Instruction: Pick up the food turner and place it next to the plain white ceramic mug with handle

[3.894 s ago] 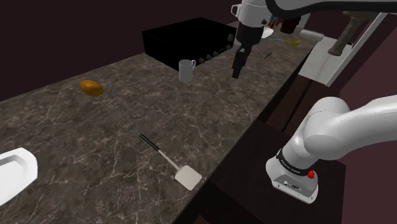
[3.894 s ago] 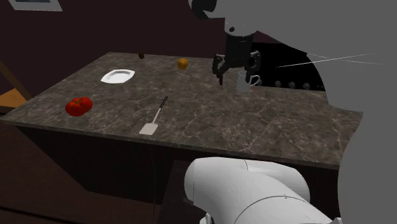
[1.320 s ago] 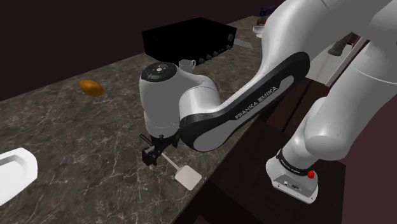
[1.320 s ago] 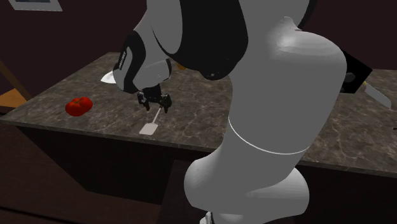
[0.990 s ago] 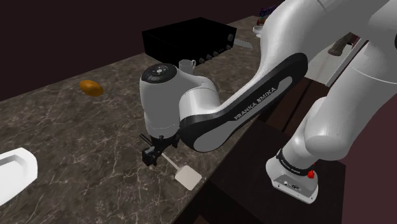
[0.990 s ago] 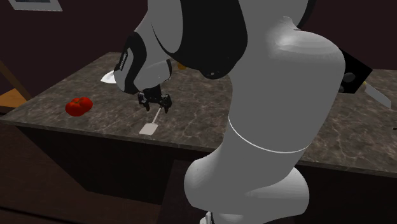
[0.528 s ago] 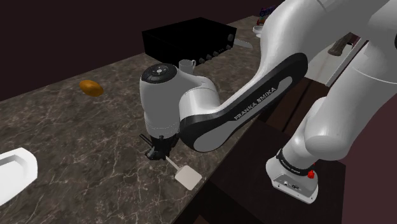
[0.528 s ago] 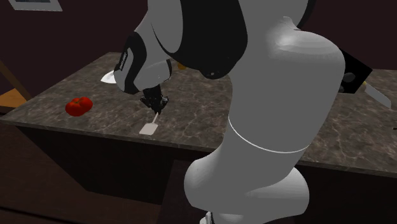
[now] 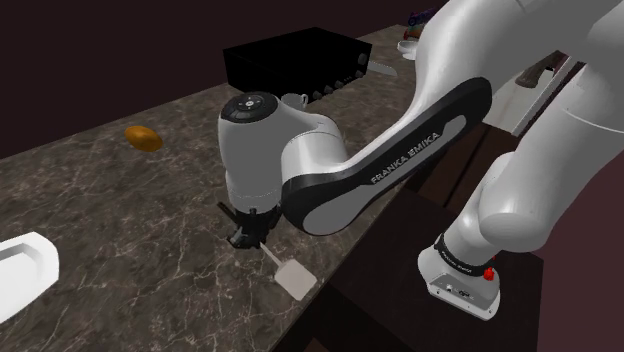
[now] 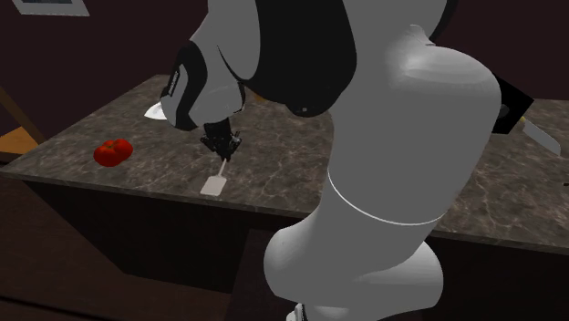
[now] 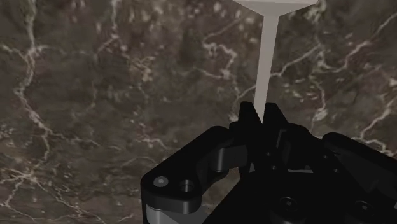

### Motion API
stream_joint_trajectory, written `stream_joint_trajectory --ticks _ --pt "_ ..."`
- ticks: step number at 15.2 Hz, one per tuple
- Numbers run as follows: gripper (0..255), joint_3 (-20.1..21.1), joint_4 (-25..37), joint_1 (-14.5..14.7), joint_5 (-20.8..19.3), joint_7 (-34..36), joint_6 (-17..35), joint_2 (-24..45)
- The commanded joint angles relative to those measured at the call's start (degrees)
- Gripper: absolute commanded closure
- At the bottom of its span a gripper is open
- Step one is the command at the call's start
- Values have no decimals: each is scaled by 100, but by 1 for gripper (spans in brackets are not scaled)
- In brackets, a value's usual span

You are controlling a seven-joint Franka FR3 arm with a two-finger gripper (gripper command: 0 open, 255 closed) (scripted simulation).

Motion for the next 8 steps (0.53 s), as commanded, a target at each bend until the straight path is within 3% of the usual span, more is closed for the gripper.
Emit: stream_joint_trajectory --ticks 1,8 --pt "255 0 59 -1 113 -83 -146 -116" --pt "255 -45 309 8 436 -337 -683 -492"
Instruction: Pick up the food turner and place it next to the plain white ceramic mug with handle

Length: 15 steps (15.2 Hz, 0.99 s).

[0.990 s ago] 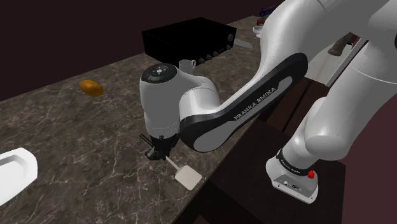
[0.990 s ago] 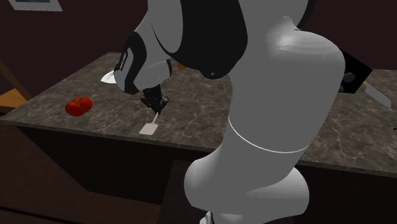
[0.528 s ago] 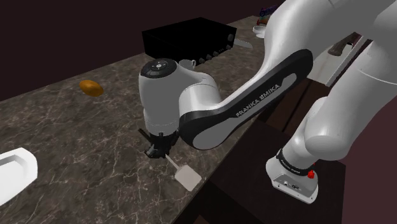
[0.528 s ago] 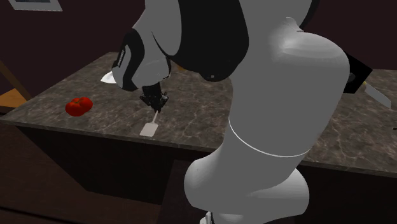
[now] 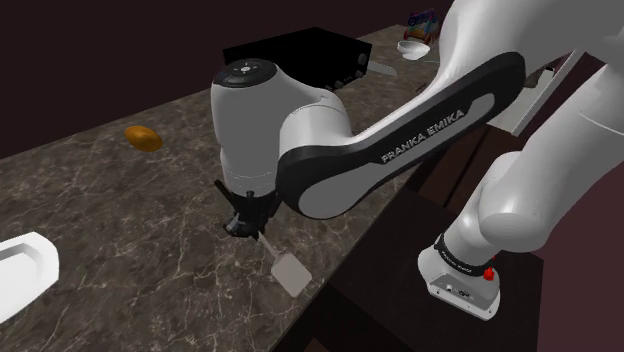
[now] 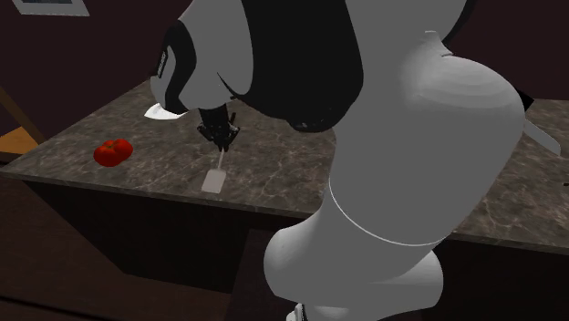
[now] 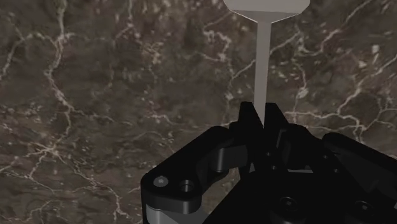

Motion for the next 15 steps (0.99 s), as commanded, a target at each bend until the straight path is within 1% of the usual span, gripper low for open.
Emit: stream_joint_trajectory --ticks 1,8,15 --pt "255 -15 81 7 85 -61 -166 -105" --pt "255 -90 401 19 281 -228 -711 -387" --pt "255 -165 780 23 397 -337 -1255 -587"
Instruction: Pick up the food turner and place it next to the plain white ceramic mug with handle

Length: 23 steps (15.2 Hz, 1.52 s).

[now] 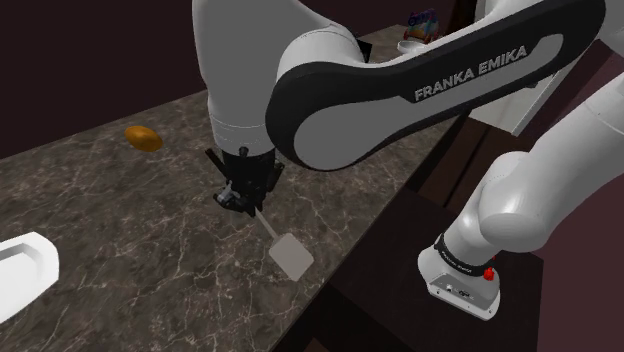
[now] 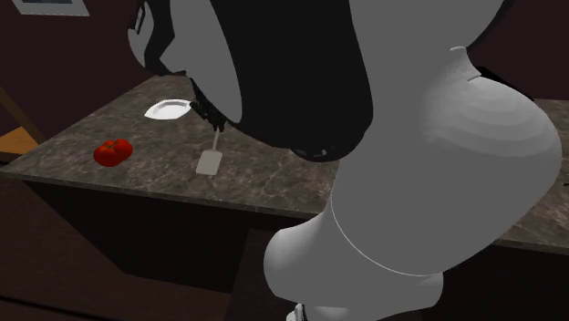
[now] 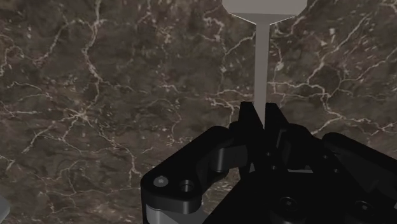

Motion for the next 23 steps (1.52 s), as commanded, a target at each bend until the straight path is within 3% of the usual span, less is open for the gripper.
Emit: stream_joint_trajectory --ticks 1,8,15,23 --pt "255 -19 111 0 23 -23 -149 -44" --pt "255 -76 500 -7 70 -79 -626 -148" --pt "255 -903 -335 -201 402 -1292 -593 -985" --pt "255 -1816 -913 -507 348 -2517 -589 -1497"
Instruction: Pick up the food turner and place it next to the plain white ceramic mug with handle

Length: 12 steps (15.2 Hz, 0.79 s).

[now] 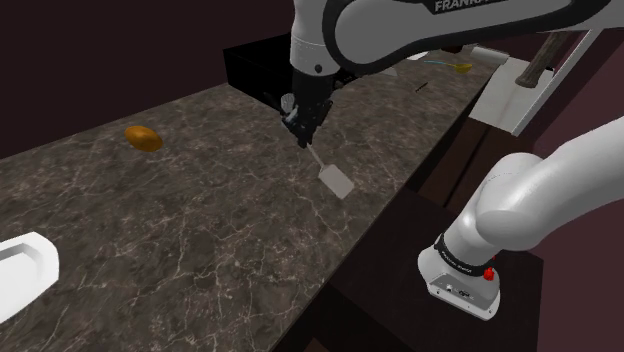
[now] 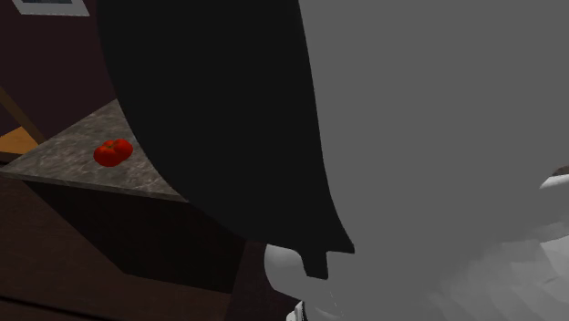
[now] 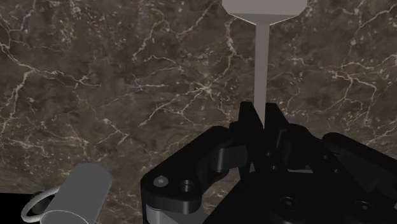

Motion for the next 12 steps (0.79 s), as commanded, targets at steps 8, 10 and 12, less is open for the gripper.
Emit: stream_joint_trajectory --ticks 8,10,12 --pt "255 -969 -225 -472 -301 -1294 50 -106" --pt "255 -1176 -203 -587 -381 -1571 63 -60" --pt "255 -1378 -155 -704 -460 -1844 77 11"
